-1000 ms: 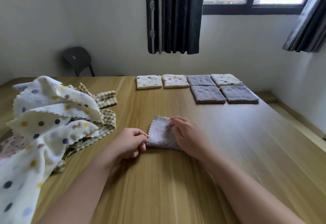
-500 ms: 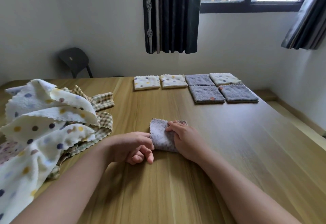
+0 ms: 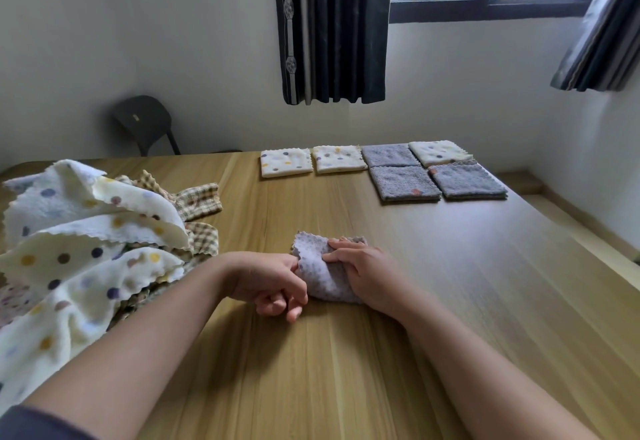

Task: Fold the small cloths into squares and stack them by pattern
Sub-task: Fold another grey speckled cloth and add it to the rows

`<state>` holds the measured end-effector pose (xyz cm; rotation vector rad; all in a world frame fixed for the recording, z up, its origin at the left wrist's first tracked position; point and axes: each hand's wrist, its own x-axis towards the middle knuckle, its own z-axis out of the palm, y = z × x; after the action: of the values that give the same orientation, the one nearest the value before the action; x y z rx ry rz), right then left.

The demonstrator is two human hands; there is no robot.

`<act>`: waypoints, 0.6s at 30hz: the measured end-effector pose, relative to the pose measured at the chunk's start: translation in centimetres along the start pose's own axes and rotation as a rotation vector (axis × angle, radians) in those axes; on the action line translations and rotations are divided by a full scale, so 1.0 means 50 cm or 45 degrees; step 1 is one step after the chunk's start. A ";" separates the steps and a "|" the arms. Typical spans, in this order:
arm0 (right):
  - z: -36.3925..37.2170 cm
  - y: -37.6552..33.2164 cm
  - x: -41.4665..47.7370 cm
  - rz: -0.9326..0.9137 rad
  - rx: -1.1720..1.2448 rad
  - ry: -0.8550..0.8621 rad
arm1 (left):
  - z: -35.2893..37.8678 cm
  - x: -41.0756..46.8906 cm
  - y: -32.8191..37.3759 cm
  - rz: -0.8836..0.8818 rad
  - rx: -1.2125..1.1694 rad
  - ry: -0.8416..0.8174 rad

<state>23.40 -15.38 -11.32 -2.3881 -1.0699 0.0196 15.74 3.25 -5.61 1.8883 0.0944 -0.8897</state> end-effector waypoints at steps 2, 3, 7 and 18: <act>0.003 0.003 0.000 -0.006 -0.010 -0.001 | 0.001 0.000 0.001 0.004 0.014 0.010; 0.004 0.005 0.000 -0.009 -0.013 0.004 | 0.004 0.000 0.003 0.001 0.012 0.008; 0.004 0.006 -0.003 -0.017 -0.026 0.017 | 0.013 -0.002 0.008 -0.006 0.036 -0.021; 0.001 -0.001 -0.010 -0.012 -0.029 0.020 | -0.009 -0.023 -0.020 -0.058 0.000 0.117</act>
<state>23.01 -15.67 -11.44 -2.3995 -1.0792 -0.0151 14.71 4.49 -5.54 1.9335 0.1942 -0.8331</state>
